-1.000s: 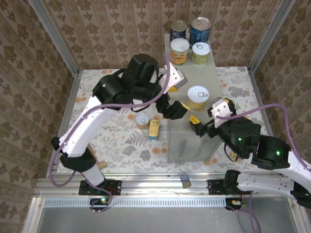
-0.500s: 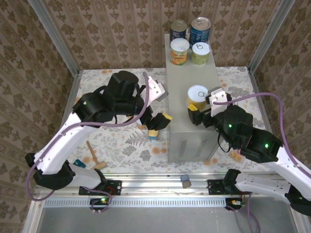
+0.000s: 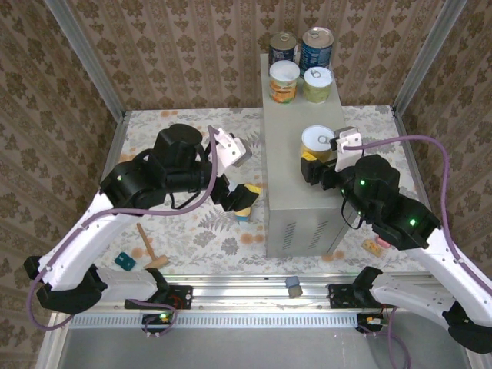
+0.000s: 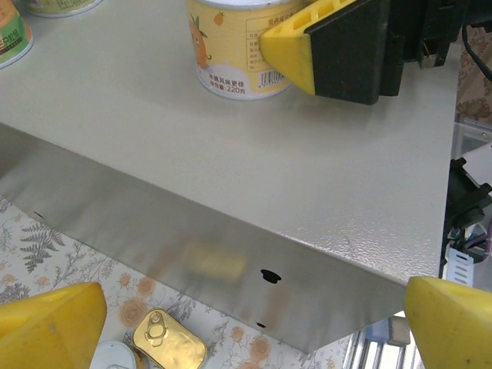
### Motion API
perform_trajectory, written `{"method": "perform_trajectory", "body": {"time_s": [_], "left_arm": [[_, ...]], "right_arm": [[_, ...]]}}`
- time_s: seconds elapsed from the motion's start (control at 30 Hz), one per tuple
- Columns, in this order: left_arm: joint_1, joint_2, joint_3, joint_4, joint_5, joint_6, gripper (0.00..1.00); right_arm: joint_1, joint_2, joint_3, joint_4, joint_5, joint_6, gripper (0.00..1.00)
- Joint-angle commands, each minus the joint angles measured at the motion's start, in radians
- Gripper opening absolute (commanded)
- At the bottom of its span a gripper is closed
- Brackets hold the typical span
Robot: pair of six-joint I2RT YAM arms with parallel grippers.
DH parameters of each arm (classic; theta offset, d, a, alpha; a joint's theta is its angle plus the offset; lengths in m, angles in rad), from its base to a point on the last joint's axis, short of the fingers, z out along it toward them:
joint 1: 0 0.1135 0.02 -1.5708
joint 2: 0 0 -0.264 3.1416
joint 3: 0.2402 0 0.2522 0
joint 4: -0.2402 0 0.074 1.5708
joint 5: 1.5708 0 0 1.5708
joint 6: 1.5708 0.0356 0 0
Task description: Place and organize the canned foods onto the counter
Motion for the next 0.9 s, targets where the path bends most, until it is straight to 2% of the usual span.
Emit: {"method": "perform_trajectory", "body": {"time_s": [0.0,0.33,0.87], "left_arm": [[0.006,-0.010,-0.006,0.020,-0.012,-0.022,1.00],[0.018,0.007,-0.023,0.029,-0.009,-0.045,1.00],[0.058,0.015,-0.036,0.053,0.024,-0.075,1.00]], "right_arm": [[-0.035,0.010,-0.025,0.060,-0.052,0.023,0.83],[-0.108,0.039,-0.123,0.252,-0.061,-0.038,0.74],[-0.344,0.203,-0.082,0.356,-0.269,-0.018,0.70]]}}
